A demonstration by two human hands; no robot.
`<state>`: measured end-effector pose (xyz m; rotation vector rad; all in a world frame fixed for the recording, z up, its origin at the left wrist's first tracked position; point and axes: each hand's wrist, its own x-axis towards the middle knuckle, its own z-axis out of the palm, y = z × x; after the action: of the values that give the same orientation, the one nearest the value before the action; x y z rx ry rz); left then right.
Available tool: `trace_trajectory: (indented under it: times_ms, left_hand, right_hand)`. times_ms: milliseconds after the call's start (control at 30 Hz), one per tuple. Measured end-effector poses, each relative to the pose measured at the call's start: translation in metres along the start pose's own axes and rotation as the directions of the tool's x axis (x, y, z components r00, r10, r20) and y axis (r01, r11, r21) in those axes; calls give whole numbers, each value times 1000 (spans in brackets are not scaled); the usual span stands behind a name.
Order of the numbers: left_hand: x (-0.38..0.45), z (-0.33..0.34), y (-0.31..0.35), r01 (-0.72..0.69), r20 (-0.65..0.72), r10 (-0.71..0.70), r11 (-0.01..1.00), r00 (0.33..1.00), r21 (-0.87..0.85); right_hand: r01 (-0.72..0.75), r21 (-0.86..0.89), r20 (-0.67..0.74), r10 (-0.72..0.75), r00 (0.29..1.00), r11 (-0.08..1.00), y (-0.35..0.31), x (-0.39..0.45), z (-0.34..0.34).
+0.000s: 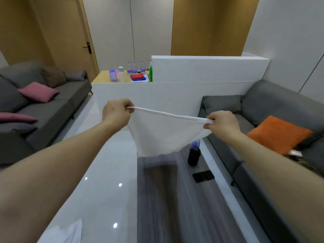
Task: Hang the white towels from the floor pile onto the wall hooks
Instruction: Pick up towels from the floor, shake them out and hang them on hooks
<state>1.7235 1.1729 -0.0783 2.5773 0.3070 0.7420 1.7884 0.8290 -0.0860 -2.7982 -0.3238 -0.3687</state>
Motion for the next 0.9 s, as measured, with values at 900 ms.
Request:
trace_trajectory:
  times_ms: [900]
  left_hand:
    - [-555,84,-36,39,860,-208,976,467,214]
  right_hand:
    - [-222,-168,729,273,628,961,153,-522,135]
